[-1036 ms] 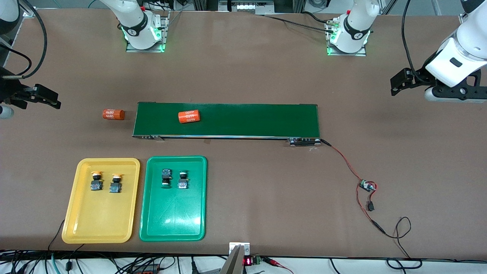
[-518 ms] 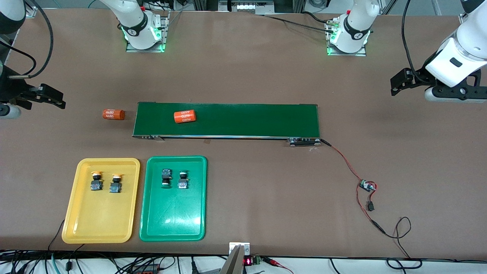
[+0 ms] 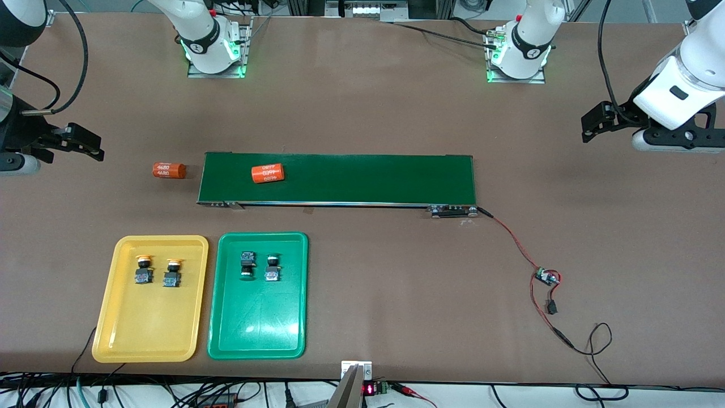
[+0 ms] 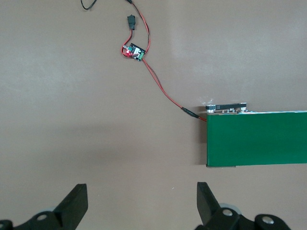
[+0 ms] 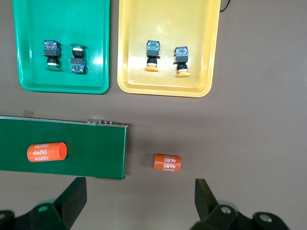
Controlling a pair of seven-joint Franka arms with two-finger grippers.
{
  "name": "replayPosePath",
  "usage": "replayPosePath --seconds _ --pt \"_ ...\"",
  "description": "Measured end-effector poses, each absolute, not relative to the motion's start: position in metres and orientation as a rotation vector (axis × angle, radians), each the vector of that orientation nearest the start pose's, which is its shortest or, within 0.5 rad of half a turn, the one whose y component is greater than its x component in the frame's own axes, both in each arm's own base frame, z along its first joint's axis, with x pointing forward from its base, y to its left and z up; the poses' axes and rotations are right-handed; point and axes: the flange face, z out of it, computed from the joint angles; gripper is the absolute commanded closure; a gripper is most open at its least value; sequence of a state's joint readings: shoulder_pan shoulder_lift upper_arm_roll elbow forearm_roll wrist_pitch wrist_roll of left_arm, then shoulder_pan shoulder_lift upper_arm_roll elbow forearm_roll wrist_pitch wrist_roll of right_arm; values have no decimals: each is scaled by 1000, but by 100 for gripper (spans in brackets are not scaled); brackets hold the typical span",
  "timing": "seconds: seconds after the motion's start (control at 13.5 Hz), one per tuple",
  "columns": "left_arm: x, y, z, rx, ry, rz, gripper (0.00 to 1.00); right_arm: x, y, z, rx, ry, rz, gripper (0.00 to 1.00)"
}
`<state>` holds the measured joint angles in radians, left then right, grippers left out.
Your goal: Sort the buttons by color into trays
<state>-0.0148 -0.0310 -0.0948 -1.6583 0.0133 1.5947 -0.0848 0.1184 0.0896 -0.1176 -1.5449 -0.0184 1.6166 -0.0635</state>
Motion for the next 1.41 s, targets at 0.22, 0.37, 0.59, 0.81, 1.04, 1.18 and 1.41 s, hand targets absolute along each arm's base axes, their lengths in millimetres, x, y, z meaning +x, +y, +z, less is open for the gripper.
replayPosePath --seconds 0.22,0.37,0.59,0.81,1.04,1.18,1.41 --pt "542 -59 602 -3122 39 48 0 579 2 595 -3166 -107 50 0" --pt "542 -59 602 -3122 39 48 0 576 2 596 -3165 -106 71 0" --pt "542 -59 602 -3122 40 49 0 576 2 596 -3165 -105 74 0" --pt "542 -59 602 -3122 40 49 0 576 5 599 -3165 -112 63 0" --pt "542 -59 602 -3122 40 49 0 575 9 602 -3165 -124 52 0" --pt "542 -59 602 -3122 40 49 0 575 9 602 -3165 -124 50 0" --pt "542 -59 602 -3122 40 49 0 575 9 602 -3165 -124 45 0"
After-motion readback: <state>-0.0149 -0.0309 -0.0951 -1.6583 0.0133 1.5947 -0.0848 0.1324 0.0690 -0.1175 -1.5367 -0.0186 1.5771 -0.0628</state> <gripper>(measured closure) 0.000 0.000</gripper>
